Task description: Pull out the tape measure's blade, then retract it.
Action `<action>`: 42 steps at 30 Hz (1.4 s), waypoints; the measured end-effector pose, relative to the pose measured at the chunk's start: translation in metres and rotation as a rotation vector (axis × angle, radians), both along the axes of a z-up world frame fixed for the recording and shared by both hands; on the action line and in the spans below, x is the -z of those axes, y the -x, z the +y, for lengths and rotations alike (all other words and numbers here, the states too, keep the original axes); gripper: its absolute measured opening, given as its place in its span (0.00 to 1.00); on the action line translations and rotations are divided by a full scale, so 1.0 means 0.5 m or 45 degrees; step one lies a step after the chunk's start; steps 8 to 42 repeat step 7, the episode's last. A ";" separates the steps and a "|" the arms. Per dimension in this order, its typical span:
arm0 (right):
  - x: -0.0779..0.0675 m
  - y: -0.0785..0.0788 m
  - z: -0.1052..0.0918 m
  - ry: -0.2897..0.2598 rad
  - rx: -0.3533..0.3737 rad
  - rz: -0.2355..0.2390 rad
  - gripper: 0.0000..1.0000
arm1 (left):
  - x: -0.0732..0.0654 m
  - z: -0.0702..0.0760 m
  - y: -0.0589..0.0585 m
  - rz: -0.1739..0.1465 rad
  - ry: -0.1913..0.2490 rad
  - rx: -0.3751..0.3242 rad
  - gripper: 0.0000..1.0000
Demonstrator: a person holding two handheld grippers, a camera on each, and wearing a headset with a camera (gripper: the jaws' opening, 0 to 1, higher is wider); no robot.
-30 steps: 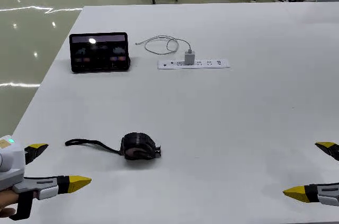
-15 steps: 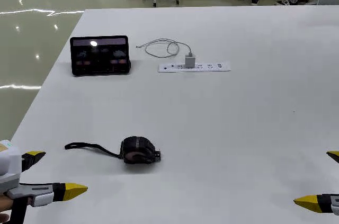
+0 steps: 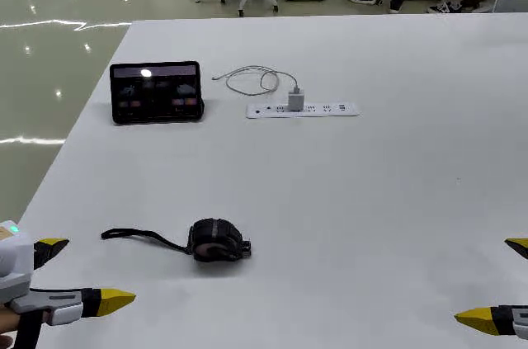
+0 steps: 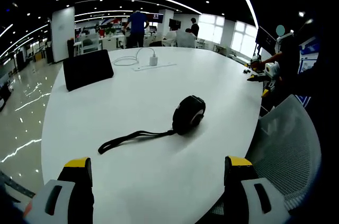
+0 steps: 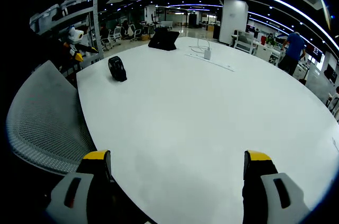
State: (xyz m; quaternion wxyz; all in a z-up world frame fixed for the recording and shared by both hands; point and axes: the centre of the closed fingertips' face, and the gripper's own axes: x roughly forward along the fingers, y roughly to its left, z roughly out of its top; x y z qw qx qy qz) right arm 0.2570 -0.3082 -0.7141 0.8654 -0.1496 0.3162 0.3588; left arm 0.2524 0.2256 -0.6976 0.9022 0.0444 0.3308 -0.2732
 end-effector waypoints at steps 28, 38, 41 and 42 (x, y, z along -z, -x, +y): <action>0.001 0.004 0.000 0.000 0.004 0.005 1.00 | 0.004 -0.008 0.005 0.004 -0.003 0.027 1.00; 0.001 0.004 0.000 0.000 0.004 0.005 1.00 | 0.004 -0.008 0.005 0.004 -0.003 0.027 1.00; 0.001 0.004 0.000 0.000 0.004 0.005 1.00 | 0.004 -0.008 0.005 0.004 -0.003 0.027 1.00; 0.001 0.004 0.000 0.000 0.004 0.005 1.00 | 0.004 -0.008 0.005 0.004 -0.003 0.027 1.00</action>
